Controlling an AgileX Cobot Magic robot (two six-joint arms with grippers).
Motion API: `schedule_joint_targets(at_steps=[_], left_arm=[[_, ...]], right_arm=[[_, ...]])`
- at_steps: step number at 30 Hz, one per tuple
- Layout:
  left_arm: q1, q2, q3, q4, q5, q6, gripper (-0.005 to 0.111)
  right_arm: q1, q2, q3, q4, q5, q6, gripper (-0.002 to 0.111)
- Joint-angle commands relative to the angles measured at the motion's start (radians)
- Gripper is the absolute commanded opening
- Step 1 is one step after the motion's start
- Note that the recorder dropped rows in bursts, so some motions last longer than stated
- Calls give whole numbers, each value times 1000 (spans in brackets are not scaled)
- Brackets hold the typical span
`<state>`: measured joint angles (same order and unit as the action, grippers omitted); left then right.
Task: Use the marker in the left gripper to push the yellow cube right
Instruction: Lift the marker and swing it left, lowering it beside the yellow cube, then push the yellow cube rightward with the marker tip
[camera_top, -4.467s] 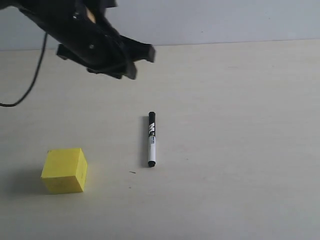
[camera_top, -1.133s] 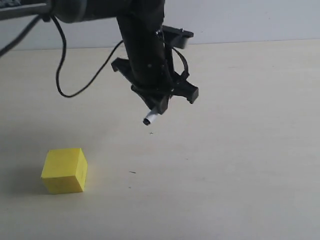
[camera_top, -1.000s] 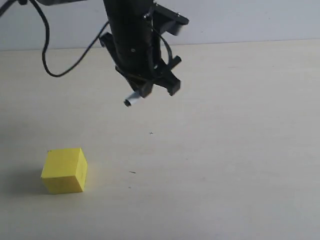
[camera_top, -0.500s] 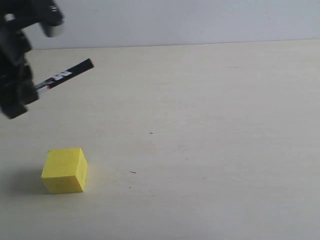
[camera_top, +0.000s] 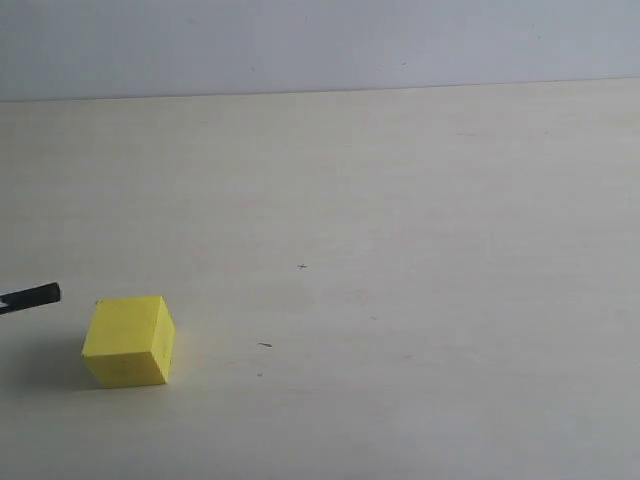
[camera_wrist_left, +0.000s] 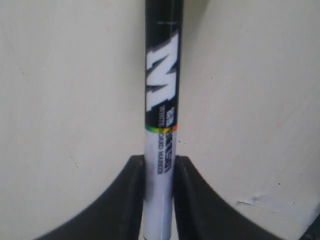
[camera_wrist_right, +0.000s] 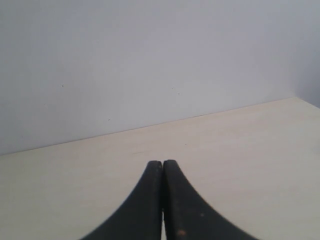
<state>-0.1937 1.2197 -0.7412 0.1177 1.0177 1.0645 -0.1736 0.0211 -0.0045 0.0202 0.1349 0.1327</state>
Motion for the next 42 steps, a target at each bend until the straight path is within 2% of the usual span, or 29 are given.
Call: schedule_joint_targets(at_steps=[1,3,5,7,20,34,42], left_arm=[[106,45,28,44,-26,21,0],[116,68,68,48,-65,109,0],[116,93,112,94,-198,112,0],[116,130,125,106,-251,110,0],[116,236,112,142,-298,110,0],[116,252,108,145,-470,197,0],[116,341,108,163,-486,195,0]], right_arm=[[-7,-6,5,-1,-5,-5,0],[-7,-6,5,-1,-5,-5,0],[-7,-6,5,-1,-5,-5,0],[-7,-6,5,-1,-5,-5,0],[-7,-6,5,-1,-5,-5,0],[-7,-6,5,-1,-5,-5,0],[-7,-6,5,-1,-5,-5,0]])
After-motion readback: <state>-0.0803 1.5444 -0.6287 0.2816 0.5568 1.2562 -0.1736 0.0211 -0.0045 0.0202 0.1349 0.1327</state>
